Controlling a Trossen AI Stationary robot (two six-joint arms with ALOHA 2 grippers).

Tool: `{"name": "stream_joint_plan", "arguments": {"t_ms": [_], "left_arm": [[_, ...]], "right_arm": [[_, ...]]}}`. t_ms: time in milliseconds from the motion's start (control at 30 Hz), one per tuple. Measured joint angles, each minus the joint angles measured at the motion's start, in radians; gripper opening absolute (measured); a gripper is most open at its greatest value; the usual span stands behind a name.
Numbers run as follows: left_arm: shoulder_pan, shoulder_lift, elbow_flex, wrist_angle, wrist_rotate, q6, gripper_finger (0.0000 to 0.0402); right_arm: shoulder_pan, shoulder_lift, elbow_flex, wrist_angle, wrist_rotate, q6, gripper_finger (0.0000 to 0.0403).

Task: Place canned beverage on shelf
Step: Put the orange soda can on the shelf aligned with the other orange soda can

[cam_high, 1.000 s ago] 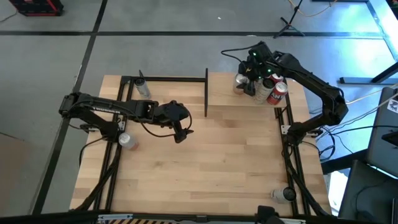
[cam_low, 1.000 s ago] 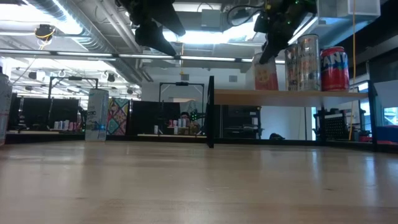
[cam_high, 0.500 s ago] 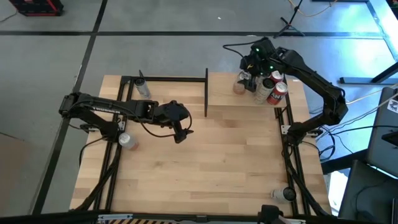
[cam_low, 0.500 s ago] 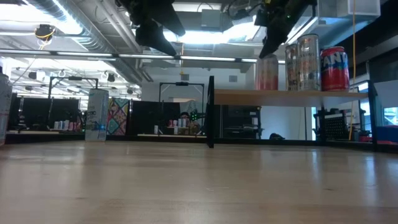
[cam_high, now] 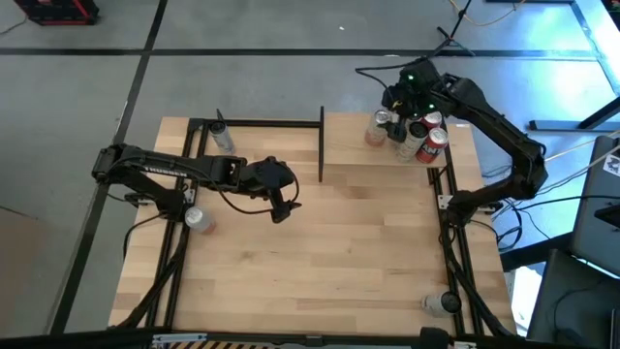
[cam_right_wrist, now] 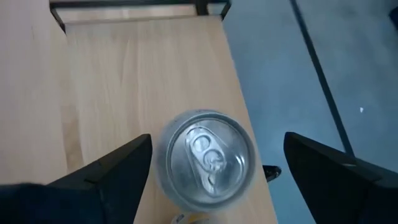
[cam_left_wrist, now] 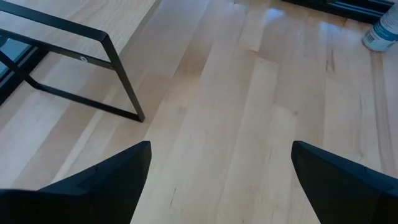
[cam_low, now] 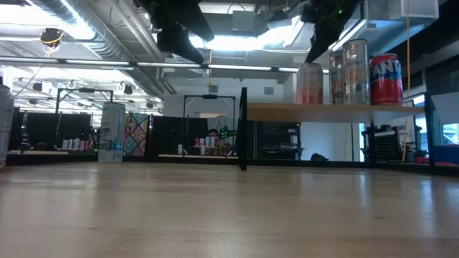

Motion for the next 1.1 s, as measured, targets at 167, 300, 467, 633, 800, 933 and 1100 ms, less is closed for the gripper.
{"name": "stream_joint_plan", "arguments": {"t_ms": [167,300,467,633,800,933,1100], "left_arm": [[0.009,0.001,0.065,-0.028,0.002,0.049,0.0377],[0.036,0.000,0.164,-0.120,0.000,0.082,0.0377],[0.071,0.000,0.283,-0.268,0.010,0.081,0.0377],[0.056,-0.001,0.358,-0.382,0.037,0.043,0.0377],[0.021,0.000,0.369,-0.450,0.090,-0.034,0.0377],[-0.004,-0.013,0.369,-0.635,0.087,-0.111,0.0377],[-0.023,-0.083,0.369,-0.931,0.085,-0.201,0.0377]], "right_arm": [[0.046,-0.045,0.055,0.001,-0.028,0.085,0.0353],[0.129,-0.075,0.104,0.005,-0.061,0.159,0.0353],[0.266,-0.101,0.112,0.004,-0.106,0.283,0.0353],[0.409,-0.101,0.105,-0.016,-0.124,0.369,0.0353],[0.515,-0.098,0.105,-0.006,-0.107,0.421,0.0353],[0.570,-0.098,0.105,-0.007,-0.079,0.452,0.0353],[0.609,-0.095,0.105,-0.006,-0.076,0.476,0.0353]]}}
